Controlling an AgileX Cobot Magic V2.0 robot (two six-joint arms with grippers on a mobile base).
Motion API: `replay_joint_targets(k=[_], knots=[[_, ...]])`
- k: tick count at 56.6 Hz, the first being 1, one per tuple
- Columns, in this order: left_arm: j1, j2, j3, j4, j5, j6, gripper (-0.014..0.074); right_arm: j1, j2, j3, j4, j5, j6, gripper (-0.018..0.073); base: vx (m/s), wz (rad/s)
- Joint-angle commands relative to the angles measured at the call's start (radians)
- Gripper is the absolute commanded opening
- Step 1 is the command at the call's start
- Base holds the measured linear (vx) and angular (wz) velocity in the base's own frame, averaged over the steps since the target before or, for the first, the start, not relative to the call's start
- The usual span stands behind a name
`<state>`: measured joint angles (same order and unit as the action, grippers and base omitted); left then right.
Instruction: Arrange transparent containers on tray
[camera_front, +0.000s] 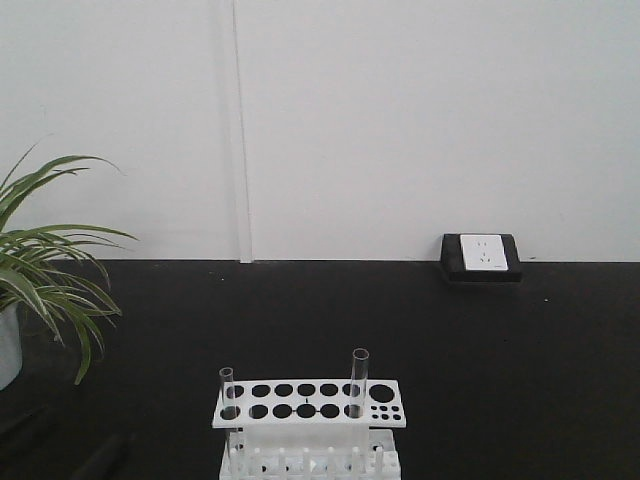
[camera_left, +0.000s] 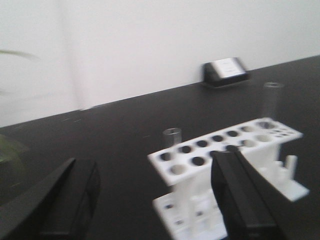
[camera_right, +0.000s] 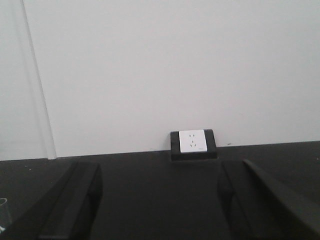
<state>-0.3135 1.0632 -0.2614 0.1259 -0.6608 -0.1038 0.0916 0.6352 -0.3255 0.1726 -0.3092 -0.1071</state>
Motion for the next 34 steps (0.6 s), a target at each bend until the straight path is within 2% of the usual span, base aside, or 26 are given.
replay_joint_targets(k=[1, 7, 14, 34], knots=[[-0.007, 0.143, -0.033, 0.094, -0.300, -0.091, 0.0585, -0.001, 0.005, -0.031, -0.048, -0.105, -0.005, 0.0526, 0.00, 0.00], [-0.007, 0.308, -0.080, 0.110, -0.430, -0.121, 0.0585, -0.001, 0.005, -0.032, -0.089, -0.105, -0.005, 0.0526, 0.00, 0.00], [-0.007, 0.458, -0.166, 0.109, -0.500, -0.139, 0.0585, -0.001, 0.005, -0.033, -0.102, -0.102, -0.005, 0.0526, 0.00, 0.00], [-0.007, 0.669, -0.394, 0.108, -0.461, -0.139, 0.0585, -0.001, 0.005, -0.033, -0.102, -0.103, -0.024, 0.0526, 0.00, 0.00]])
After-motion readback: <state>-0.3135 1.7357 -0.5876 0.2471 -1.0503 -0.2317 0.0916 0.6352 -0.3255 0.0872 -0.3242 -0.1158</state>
